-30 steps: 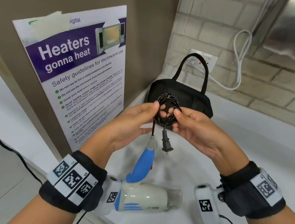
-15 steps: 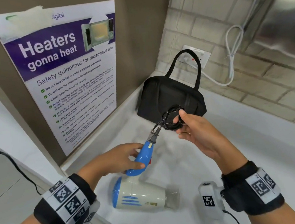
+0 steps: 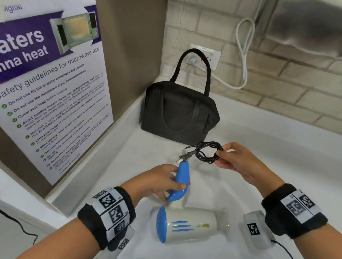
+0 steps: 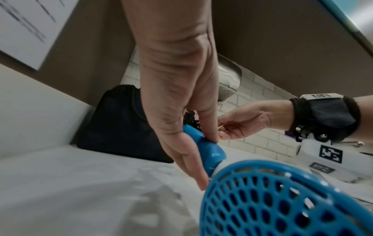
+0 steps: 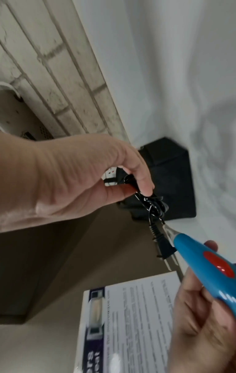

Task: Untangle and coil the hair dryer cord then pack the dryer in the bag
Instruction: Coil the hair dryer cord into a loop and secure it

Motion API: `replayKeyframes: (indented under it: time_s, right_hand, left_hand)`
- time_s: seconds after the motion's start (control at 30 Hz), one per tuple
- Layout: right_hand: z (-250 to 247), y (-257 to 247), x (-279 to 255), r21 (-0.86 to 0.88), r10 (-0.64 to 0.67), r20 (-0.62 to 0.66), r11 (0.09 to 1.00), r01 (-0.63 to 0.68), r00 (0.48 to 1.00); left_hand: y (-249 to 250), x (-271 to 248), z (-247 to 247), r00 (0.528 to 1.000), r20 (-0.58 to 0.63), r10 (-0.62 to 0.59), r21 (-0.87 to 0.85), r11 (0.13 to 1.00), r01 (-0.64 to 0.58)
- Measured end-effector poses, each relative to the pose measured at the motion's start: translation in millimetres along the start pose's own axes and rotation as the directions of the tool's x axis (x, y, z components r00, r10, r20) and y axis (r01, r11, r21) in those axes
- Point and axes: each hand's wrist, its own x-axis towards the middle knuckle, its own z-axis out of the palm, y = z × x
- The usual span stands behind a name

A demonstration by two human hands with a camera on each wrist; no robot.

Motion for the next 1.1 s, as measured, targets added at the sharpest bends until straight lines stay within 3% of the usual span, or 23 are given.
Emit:
replayKeyframes:
  time_s: [0.37, 0.6, 0.77, 0.9, 1.1]
  right_hand:
    - [-48.1, 45.3, 7.8, 0.085, 0.219, 0.030, 0.972, -0.220, 0.975]
    - [-57.9, 59.1, 7.9, 0.133, 0.316, 0.023, 0.939, -0.317, 0.948]
    - [-58.0, 65.6, 8.1, 0.109, 0.330, 0.039, 0.937, -0.333, 0.943]
    - [-55.4, 65.3, 7.8, -0.113, 0.340, -0.019, 0.934, -0.340, 0.940]
    - [-52.3, 61.4, 7.0, -0.445, 0.320, -0.077, 0.837, -0.320, 0.944]
  left_hand:
    - [20.6, 47.0, 49.9, 0.991, 0.116, -0.069, -0.078, 0.994, 0.079]
    - [23.6, 55.4, 67.8, 0.989, 0.093, -0.115, -0.147, 0.981, 0.128]
    - [15.6, 60.9, 72.7, 0.996, 0.031, -0.079, -0.108, 0.991, 0.082]
    - [11.6, 62.8, 72.8, 0.997, -0.023, -0.069, -0.038, 0.997, 0.068]
    - [11.0, 64.3, 73.4, 0.997, -0.030, -0.076, -0.007, 0.997, 0.076]
